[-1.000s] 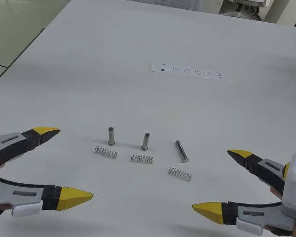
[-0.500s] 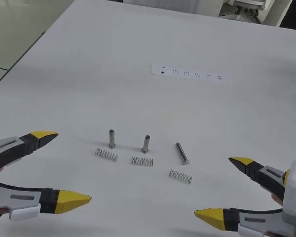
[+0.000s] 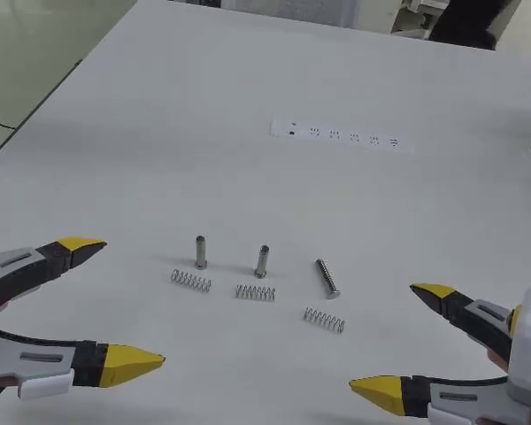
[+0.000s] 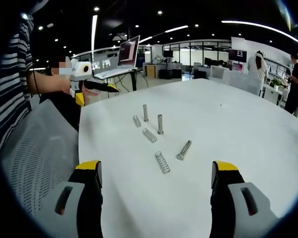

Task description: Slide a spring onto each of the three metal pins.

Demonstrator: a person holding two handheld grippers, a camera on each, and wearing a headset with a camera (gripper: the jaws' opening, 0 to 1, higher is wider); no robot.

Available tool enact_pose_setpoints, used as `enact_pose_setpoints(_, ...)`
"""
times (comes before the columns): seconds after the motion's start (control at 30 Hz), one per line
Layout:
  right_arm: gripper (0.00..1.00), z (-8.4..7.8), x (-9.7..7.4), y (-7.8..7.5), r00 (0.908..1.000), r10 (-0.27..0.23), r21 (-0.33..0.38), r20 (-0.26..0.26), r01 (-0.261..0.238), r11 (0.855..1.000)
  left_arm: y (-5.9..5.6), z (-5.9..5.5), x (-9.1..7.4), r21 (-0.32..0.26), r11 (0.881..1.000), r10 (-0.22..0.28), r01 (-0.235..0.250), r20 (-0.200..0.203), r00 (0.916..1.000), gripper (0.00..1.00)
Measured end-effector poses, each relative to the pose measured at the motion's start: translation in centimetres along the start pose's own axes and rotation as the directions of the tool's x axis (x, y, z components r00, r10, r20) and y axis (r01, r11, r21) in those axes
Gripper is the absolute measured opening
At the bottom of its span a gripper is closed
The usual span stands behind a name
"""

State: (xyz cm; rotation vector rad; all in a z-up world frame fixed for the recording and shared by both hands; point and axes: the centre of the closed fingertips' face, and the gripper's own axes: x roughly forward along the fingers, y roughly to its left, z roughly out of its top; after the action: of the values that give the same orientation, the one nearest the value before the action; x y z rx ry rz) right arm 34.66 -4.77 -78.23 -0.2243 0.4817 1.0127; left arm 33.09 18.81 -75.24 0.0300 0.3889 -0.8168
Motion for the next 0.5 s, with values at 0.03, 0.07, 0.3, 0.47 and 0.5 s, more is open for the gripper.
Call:
enact_pose_setpoints(0.03,0.91,0.01,0.01,-0.02,1.0000,0.000,-0.001,0.000,0.000,1.000,0.00,0.00,-0.01,-0.001,1.000,0.000,0.000,0.001,1.0000,0.95)
enact_pose_setpoints(0.07,0.91,0.03,0.01,-0.03,1.0000,-0.001,-0.001,0.000,0.001,1.000,0.02,0.00,-0.04,-0.004,1.000,0.001,-0.001,0.002,1.0000,0.95)
enact_pose_setpoints(0.3,0.91,0.16,0.06,-0.01,1.0000,-0.001,0.000,0.005,0.001,1.000,0.03,0.19,-0.18,-0.006,1.000,0.005,-0.005,0.010,0.9999,0.95)
enact_pose_setpoints(0.47,0.91,0.02,0.16,0.18,1.0000,0.002,0.002,0.002,-0.002,1.000,0.10,0.18,-0.26,-0.006,1.000,0.009,-0.009,0.011,0.9999,0.95)
enact_pose_setpoints(0.5,0.91,0.01,0.16,0.22,1.0000,0.003,0.001,0.002,-0.003,1.000,0.10,0.18,-0.26,-0.008,1.000,0.009,-0.009,0.011,0.9999,0.95)
